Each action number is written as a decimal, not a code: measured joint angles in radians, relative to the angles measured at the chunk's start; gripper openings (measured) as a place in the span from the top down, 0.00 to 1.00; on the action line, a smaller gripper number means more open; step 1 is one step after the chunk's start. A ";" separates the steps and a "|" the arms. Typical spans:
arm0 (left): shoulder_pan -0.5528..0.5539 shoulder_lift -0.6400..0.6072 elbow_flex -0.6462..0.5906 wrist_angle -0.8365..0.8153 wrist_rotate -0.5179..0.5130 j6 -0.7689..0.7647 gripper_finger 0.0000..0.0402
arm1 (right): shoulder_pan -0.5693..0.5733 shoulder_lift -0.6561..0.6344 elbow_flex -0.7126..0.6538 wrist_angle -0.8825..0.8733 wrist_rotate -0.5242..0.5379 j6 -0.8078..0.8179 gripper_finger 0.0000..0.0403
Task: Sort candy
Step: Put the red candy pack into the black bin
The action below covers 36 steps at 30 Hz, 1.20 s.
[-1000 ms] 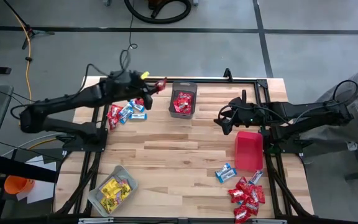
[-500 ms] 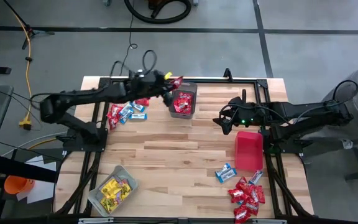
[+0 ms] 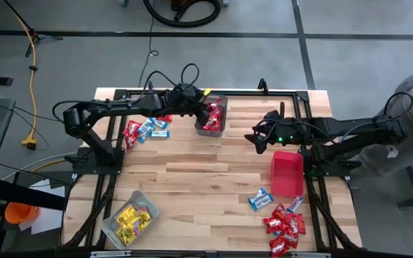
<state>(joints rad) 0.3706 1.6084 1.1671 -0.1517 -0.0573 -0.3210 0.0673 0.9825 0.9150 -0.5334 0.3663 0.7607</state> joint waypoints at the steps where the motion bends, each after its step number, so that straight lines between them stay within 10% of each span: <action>1: -0.001 -0.004 0.000 -0.007 -0.004 -0.002 0.66 | 0.000 0.000 0.000 0.006 0.000 -0.001 0.31; 10: -0.001 -0.055 0.001 -0.025 0.006 -0.050 0.42 | 0.000 0.000 0.000 0.008 0.000 -0.002 0.31; 27: 0.050 -0.049 -0.001 -0.105 0.098 -0.493 0.42 | 0.000 0.000 0.000 0.023 0.002 0.007 0.31; 36: 0.029 -0.125 -0.001 0.077 0.264 -0.362 0.42 | -0.001 0.006 0.000 0.154 0.004 -0.009 0.31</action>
<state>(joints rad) 0.3994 1.4835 1.1663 -0.0749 0.2062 -0.6834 0.0667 0.9882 0.9154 -0.3796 0.3707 0.7517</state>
